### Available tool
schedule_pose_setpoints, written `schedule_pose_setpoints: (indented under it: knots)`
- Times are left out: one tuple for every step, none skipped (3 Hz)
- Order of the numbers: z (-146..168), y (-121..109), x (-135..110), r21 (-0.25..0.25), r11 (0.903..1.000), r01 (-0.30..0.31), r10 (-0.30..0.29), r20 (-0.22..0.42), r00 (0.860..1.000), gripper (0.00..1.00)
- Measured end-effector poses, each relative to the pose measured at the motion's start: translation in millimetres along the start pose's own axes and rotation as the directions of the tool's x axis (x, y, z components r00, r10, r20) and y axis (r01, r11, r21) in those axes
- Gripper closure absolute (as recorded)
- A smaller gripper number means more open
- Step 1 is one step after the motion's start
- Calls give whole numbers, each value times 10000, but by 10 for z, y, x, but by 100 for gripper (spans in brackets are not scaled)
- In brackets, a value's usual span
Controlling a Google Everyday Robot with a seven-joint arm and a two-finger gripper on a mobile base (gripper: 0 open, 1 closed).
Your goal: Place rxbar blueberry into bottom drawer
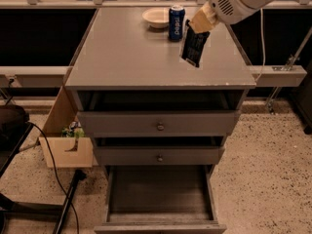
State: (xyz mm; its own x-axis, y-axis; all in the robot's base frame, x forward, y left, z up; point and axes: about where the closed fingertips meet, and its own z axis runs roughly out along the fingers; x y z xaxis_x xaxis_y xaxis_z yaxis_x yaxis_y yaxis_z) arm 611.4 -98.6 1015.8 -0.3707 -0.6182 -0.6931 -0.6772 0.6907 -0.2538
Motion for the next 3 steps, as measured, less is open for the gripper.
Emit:
schedule_pose_setpoints:
  knots:
    - [-15, 190, 26, -832, 9964, 177, -133, 526, 9985, 100]
    - [-30, 221, 109, -889, 9960, 78, -33, 510, 9987, 100]
    - [-63, 263, 246, -963, 9953, -71, 116, 454, 9989, 100]
